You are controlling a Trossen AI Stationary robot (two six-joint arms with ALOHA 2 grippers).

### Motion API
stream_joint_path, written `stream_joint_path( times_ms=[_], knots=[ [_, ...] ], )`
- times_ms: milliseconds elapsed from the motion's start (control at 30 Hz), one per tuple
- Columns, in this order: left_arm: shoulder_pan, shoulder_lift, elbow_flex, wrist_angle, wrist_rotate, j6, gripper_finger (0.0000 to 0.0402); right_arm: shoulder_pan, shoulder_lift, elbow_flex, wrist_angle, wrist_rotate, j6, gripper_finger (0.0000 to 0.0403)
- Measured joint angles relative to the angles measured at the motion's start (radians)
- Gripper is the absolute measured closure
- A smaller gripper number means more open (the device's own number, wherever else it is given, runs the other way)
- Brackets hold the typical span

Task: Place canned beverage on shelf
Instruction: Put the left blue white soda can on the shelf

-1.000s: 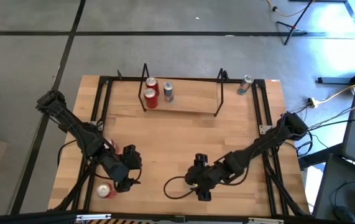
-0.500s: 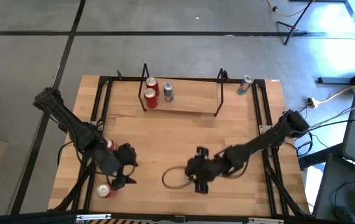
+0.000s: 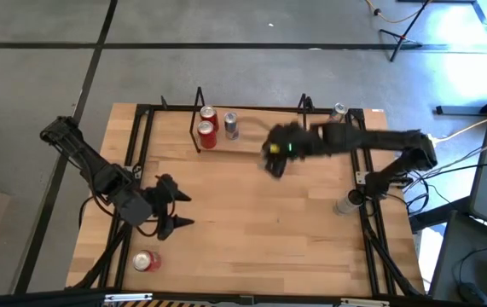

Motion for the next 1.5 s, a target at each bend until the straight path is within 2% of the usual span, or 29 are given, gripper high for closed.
stream_joint_path(
  times_ms=[100, 233, 500, 833, 1233, 1300, 1467, 1500],
  knots=[
    [0.015, 0.000, 0.000, -0.017, -0.003, -0.001, 0.0058, -0.140, 0.004, 0.024, -0.042, -0.012, -0.055, 0.0184],
    [0.033, 0.000, 0.000, -0.022, -0.017, 0.000, 0.0058, -0.306, 0.004, -0.010, -0.061, -0.038, -0.122, 0.0184],
    [0.079, 0.000, 0.000, -0.026, -0.017, 0.001, 0.0058, -0.500, 0.006, -0.162, 0.106, -0.130, -0.139, 0.0184],
    [0.111, 0.001, 0.000, -0.026, -0.012, 0.028, 0.0058, -0.536, 0.005, -0.251, 0.179, -0.133, -0.092, 0.0184],
    [0.110, 0.001, 0.000, -0.025, -0.011, 0.053, 0.0058, -0.534, 0.002, -0.277, 0.213, -0.113, -0.071, 0.0183],
    [0.110, 0.001, 0.000, -0.025, -0.011, 0.054, 0.0058, -0.534, 0.002, -0.278, 0.213, -0.114, -0.071, 0.0152],
    [0.110, 0.001, 0.000, -0.025, -0.011, 0.054, 0.0058, -0.533, -0.007, -0.254, 0.194, -0.122, -0.101, 0.0032],
    [0.110, 0.001, 0.000, -0.025, -0.011, 0.054, 0.0058, -0.533, -0.012, -0.235, 0.182, -0.124, -0.103, 0.0021]
  ],
)
